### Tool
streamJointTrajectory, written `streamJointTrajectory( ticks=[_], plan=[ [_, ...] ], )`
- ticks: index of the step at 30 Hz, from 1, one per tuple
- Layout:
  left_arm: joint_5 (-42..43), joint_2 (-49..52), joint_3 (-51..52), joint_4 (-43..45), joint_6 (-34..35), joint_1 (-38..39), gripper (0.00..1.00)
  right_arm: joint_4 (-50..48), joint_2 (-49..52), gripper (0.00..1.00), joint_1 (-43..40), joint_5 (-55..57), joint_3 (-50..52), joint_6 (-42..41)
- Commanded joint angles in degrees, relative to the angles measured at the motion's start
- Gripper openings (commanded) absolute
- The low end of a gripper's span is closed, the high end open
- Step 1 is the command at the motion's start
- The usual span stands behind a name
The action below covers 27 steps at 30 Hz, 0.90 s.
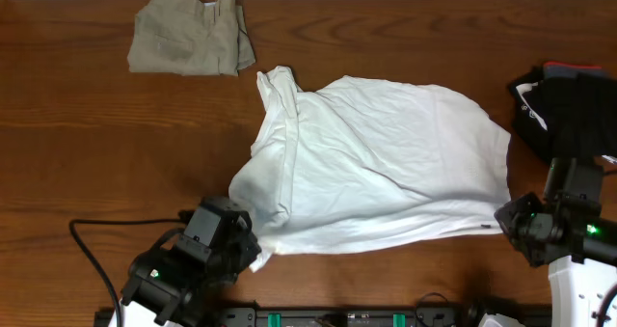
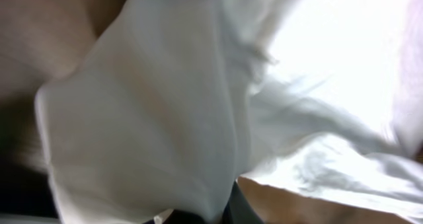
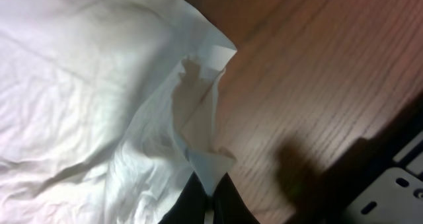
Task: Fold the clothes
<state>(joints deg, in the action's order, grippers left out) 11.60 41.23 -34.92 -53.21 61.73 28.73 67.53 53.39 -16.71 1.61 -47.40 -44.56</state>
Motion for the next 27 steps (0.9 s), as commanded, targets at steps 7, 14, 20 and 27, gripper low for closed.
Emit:
streamJointTrajectory(
  ticks=[7, 14, 20, 27],
  plan=[
    [-6.12, 2.78, -1.62, 13.94, -0.61, 0.07, 0.06, -3.96, 0.24, 0.03, -0.37, 1.09, -1.2, -0.39],
    [-13.2, 7.1, -1.7, 23.43, -0.61, 0.07, 0.06, -8.37, 0.35, 0.04, -0.37, 0.02, -1.2, -0.42],
    [-17.75, 12.15, -1.7, 30.93, -4.74, 0.07, 0.06, -9.97, 1.62, 0.04, -0.37, 1.31, -1.18, -0.72],
    [-24.85, 18.01, -1.7, 35.67, -5.38, 0.07, 0.06, -10.43, 7.02, 0.04, -0.37, 5.49, -0.85, -3.13]
  ],
)
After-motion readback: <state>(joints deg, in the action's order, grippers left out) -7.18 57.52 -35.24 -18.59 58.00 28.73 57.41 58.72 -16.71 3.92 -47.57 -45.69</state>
